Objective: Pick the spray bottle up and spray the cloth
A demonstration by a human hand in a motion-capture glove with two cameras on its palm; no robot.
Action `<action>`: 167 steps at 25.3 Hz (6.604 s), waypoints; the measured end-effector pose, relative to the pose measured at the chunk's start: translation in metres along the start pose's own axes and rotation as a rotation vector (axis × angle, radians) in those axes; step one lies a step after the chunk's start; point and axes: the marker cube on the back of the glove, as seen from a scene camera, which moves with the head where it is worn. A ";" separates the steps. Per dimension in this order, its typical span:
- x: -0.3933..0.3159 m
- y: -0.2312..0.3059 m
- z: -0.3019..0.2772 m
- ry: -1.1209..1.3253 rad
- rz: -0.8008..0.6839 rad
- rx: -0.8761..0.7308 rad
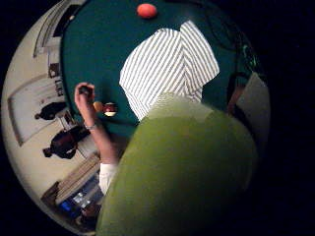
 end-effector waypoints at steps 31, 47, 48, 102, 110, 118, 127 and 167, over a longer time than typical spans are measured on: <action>-0.035 0.033 -0.047 -0.441 -0.247 0.083; -0.061 0.066 -0.106 -1.183 -0.629 0.506; -0.067 0.065 -0.106 -1.207 -0.645 0.520; -0.251 -0.078 0.060 -0.801 -0.697 0.213; -0.165 -0.023 0.059 -0.428 -0.670 0.373; -0.106 0.068 0.048 -0.206 -0.817 0.478; -0.051 0.137 0.018 -0.067 -0.858 0.598; -0.029 0.146 0.046 -0.029 -0.770 0.583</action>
